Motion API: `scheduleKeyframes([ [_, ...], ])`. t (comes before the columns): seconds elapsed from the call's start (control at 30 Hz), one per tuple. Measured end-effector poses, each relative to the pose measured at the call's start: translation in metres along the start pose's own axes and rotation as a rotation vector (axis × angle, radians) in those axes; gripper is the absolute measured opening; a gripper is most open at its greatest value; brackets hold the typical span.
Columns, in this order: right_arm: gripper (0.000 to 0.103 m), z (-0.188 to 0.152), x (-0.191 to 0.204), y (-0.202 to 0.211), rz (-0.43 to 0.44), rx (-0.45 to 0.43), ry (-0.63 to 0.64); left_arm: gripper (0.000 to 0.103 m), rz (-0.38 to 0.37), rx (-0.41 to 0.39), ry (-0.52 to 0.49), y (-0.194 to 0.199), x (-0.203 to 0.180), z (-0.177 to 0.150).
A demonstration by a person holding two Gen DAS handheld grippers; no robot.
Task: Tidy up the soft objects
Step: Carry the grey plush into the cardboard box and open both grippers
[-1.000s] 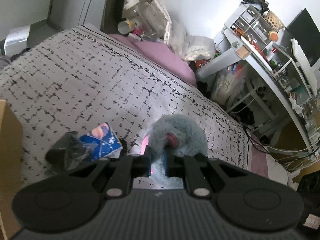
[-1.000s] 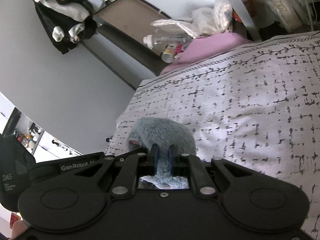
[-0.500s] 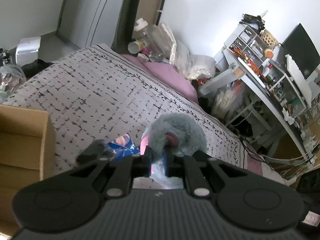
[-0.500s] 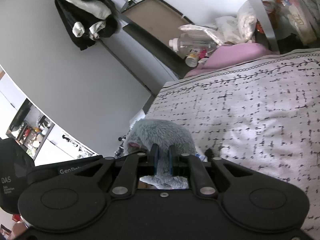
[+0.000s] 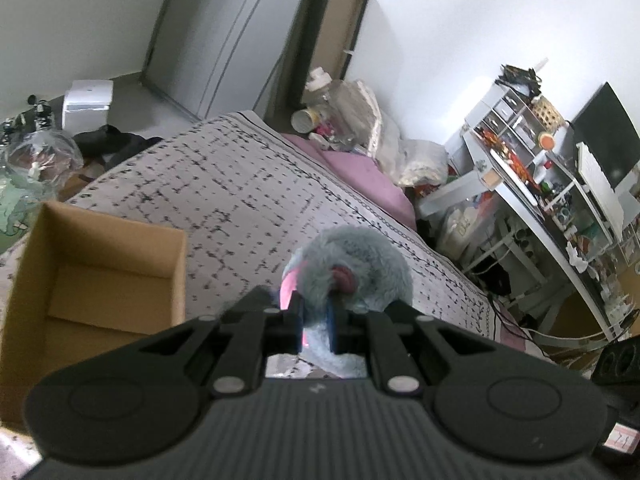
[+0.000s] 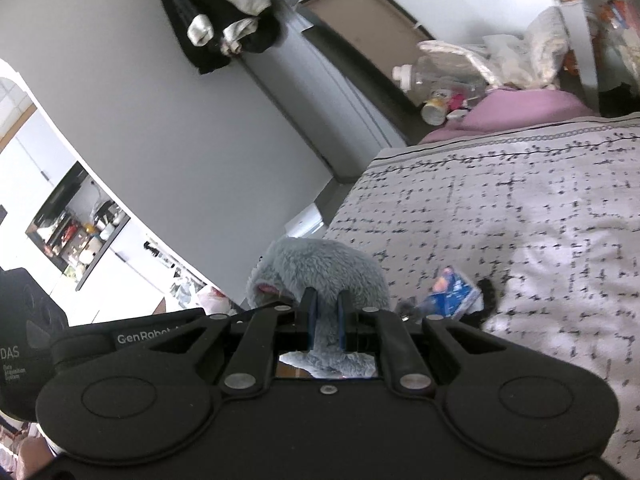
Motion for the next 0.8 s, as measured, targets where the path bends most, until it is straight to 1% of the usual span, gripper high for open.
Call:
scheduleKeyframes([
  [0.33,0.010,-0.027,0.045,-0.010,0.039,0.034,0.025,0.010,0.044,-0.033,0.026,0.035,0.043,0.008],
  [0.8,0.010,-0.066,0.083,-0.027,0.057,0.093,0.052,0.010,0.089,-0.051,0.082,0.061,0.100,0.003],
])
Point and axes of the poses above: each gripper's, at about its wrist camera, not at the fingertips, and y roughly against the way its jaws point, x to its left, z to its top, the point moved 6 cm from there along -y, roughly the way its jaws point, and after that the axes turned 14 degrees about -x, right-handed, at the moved point
